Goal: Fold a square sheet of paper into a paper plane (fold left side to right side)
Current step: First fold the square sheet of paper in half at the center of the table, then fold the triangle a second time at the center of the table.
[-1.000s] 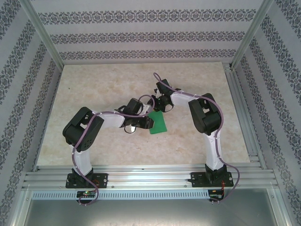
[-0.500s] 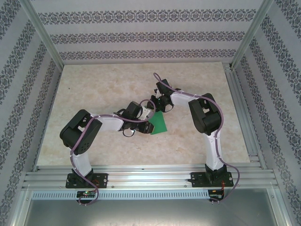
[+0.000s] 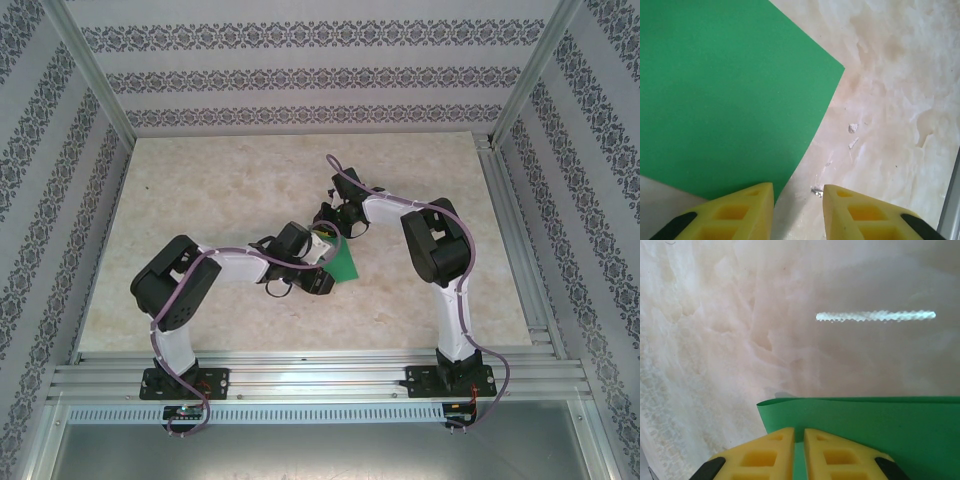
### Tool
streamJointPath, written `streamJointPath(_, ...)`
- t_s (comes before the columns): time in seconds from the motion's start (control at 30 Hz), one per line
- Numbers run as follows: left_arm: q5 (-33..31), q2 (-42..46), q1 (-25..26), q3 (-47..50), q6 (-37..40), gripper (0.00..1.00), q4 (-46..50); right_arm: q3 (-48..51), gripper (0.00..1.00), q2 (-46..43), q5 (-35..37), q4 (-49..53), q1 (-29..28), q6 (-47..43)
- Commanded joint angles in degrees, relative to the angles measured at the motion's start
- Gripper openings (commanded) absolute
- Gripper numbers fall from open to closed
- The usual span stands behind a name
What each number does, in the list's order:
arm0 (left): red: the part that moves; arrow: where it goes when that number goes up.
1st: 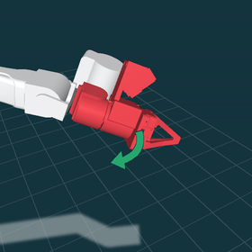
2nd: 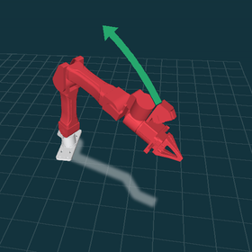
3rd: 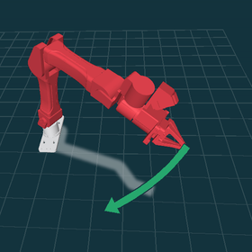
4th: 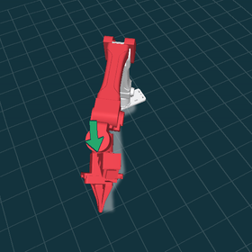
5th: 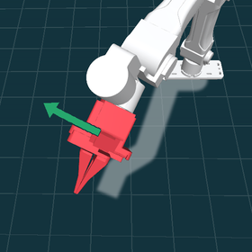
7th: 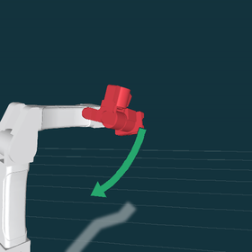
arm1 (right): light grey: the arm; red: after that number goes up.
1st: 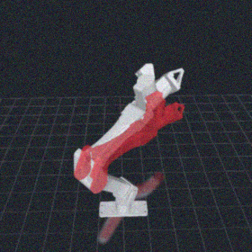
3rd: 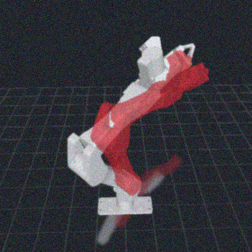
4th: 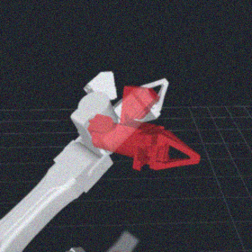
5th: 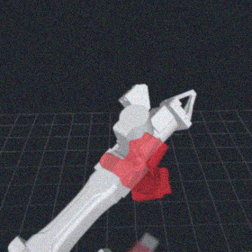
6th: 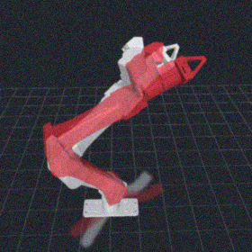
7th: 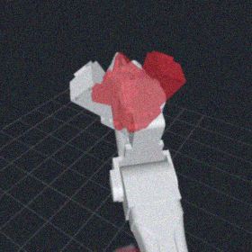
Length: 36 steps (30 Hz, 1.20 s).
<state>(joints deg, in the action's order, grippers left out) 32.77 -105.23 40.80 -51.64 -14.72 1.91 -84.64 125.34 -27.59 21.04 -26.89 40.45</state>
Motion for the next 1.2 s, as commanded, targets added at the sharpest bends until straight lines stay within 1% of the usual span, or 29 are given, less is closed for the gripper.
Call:
streamJointPath(0.0,3.35,-1.65,2.86,2.68,1.18,0.33,7.55,-0.26,0.15,2.68,4.28,1.99,0.35,-1.07)
streamJointPath(0.2,3.33,1.81,2.97,5.52,0.68,0.34,7.26,-0.35,0.15,1.81,3.32,0.86,0.36,-1.20)
streamJointPath(0.33,3.48,7.13,2.84,5.92,0.74,0.37,7.64,-1.69,0.17,-0.52,2.56,0.92,0.18,-2.33)
streamJointPath(0.43,2.69,11.22,1.92,5.04,0.88,0.40,8.95,-2.71,0.24,-3.57,1.89,1.64,0.26,-3.79)
streamJointPath(0.57,1.64,16.21,-1.42,3.98,0.29,0.46,9.08,-1.97,0.36,-9.82,3.81,4.90,0.89,-6.81)
streamJointPath(0.7,-3.44,19.39,-3.87,4.48,-0.63,0.53,5.67,3.60,0.47,-16.77,5.78,7.78,2.70,-9.69)
streamJointPath(0.8,-7.73,19.13,-4.05,3.96,1.27,0.55,4.59,10.40,0.52,-21.33,5.23,7.96,4.13,-10.73)
streamJointPath(0.87,-9.70,17.96,-4.02,3.48,3.05,0.55,4.03,15.30,0.52,-23.63,4.44,7.62,4.69,-10.49)
streamJointPath(0.93,-10.69,16.77,-4.05,3.04,3.81,0.56,3.21,19.33,0.49,-25.31,2.84,7.42,4.79,-10.02)
streamJointPath(1.07,-10.19,15.26,-4.06,2.60,3.60,0.56,0.75,25.94,0.42,-27.16,0.36,6.65,4.72,-7.48)
streamJointPath(1.17,-10.51,14.79,-4.06,2.54,3.82,0.56,0.10,28.53,0.40,-26.78,-0.85,6.65,4.51,-6.20)
